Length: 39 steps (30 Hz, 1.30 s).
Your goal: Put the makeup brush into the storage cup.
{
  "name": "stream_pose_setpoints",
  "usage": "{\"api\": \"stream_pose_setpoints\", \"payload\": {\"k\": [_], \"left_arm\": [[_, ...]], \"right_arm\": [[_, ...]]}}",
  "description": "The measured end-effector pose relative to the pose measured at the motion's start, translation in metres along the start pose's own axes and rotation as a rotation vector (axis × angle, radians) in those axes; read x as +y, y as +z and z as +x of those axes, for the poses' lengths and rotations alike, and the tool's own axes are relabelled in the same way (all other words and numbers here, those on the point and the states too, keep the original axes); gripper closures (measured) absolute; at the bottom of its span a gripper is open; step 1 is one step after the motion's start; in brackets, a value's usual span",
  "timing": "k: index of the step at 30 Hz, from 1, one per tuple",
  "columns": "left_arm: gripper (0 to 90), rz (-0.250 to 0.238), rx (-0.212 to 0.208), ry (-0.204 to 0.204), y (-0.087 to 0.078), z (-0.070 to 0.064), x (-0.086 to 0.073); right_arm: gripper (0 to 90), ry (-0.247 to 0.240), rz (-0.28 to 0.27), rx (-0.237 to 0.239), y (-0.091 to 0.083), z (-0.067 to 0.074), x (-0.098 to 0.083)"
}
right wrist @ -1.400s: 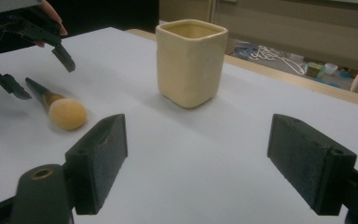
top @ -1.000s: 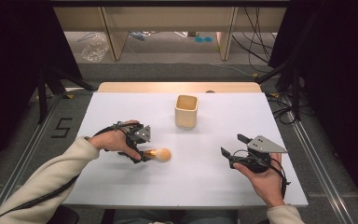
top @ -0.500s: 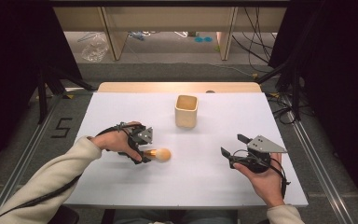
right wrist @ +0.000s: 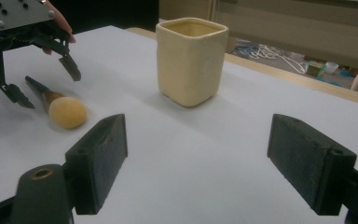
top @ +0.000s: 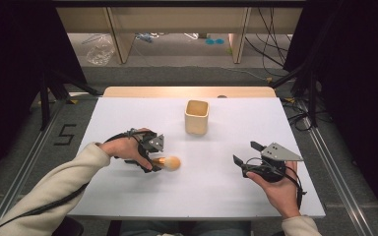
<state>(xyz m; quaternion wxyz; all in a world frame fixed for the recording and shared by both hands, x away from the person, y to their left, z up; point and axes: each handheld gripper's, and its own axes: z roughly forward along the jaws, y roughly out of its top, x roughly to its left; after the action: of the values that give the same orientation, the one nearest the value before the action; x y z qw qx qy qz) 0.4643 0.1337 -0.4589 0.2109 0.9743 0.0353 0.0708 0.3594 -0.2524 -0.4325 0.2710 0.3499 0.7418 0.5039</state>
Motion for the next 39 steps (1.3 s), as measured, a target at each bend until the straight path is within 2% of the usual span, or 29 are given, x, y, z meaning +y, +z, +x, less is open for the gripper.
{"api": "stream_pose_setpoints", "payload": {"k": [15,21,30,34,39], "left_arm": [[18.4,0.000,-0.006,0.002,0.0031,0.0001,0.0048],[21.2,0.002,-0.003,0.004,0.0035,0.0008,0.0048],[23.8,0.016,-0.014,0.016,0.0042,0.0015,0.0078],[27.6,0.017,-0.020,0.020,0.0046,0.0010,0.0081],[29.1,0.032,-0.041,0.022,0.0052,0.0017,0.0084]], "right_arm": [[21.0,-0.002,0.009,0.007,-0.0003,-0.0006,-0.0002],[21.0,-0.003,0.009,0.006,-0.0002,-0.0006,-0.0002],[21.0,-0.001,0.004,0.008,-0.0001,-0.0007,-0.0002],[21.1,-0.003,0.005,0.008,0.0000,-0.0006,-0.0004],[21.3,-0.003,0.009,0.007,-0.0002,-0.0004,-0.0002]]}}
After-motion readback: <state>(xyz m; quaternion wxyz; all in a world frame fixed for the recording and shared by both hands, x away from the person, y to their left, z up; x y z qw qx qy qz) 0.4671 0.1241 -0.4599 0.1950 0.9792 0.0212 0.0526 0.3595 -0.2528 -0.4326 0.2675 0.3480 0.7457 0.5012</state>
